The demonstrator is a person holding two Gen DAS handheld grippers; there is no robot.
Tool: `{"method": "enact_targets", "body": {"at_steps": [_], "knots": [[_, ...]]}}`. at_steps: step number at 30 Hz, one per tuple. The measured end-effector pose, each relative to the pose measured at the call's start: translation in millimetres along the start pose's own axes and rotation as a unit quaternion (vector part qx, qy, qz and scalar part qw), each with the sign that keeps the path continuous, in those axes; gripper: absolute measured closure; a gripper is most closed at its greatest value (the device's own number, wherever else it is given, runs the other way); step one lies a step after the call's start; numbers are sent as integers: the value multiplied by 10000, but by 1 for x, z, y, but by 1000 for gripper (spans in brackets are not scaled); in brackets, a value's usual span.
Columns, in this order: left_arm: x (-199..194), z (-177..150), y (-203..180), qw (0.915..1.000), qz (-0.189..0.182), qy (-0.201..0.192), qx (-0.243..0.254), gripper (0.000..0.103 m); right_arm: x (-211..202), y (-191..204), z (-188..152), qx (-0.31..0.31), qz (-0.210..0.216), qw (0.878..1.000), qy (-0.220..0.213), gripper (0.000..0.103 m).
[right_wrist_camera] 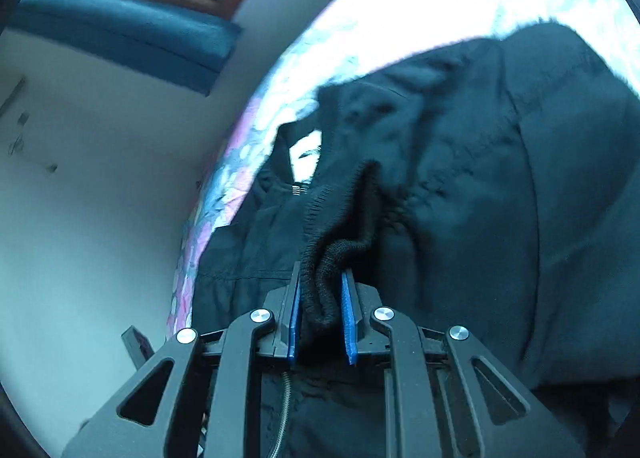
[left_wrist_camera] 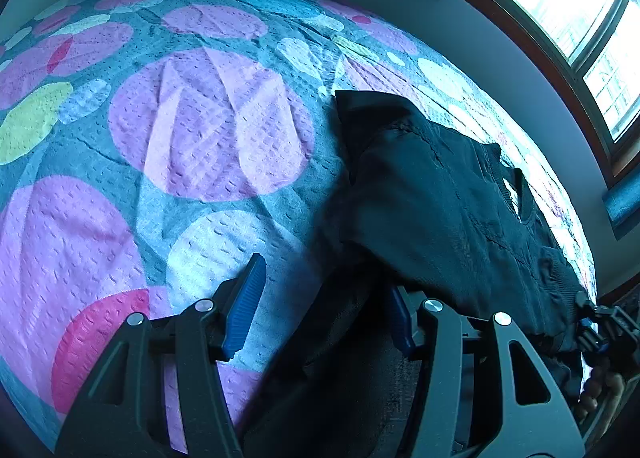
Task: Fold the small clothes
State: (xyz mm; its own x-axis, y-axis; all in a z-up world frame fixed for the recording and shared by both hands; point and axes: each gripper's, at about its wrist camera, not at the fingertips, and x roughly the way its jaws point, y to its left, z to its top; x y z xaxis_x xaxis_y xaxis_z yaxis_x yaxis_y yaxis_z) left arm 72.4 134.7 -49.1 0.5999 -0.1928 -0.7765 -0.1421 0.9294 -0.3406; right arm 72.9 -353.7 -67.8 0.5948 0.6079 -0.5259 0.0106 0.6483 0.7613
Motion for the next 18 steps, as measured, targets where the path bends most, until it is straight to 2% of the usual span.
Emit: {"method": "enact_targets", "body": {"at_steps": [2, 4, 6, 9, 13, 15, 18], "knots": [[0, -1, 0, 10000, 15, 2, 22, 48, -15, 13, 0, -358, -98, 9990, -254, 86], [0, -1, 0, 10000, 6, 1, 22, 48, -22, 13, 2, -583, -468, 9964, -396, 86], [0, -1, 0, 10000, -14, -2, 11, 48, -14, 0, 5, -482, -784, 9955, -238, 86], [0, -1, 2, 10000, -62, 4, -44, 48, 4, -23, 5, -246, -928, 9954, 48, 86], [-4, 2, 11, 9991, -209, -53, -354, 48, 7, -21, 6, -198, -566, 9982, -62, 86], [-5, 4, 16, 9983, -217, -104, -532, 48, 11, -14, 8, -286, -508, 9983, -25, 86], [-6, 4, 17, 9982, -228, -123, -539, 48, 14, -12, 8, -360, -522, 9980, 38, 86]]}}
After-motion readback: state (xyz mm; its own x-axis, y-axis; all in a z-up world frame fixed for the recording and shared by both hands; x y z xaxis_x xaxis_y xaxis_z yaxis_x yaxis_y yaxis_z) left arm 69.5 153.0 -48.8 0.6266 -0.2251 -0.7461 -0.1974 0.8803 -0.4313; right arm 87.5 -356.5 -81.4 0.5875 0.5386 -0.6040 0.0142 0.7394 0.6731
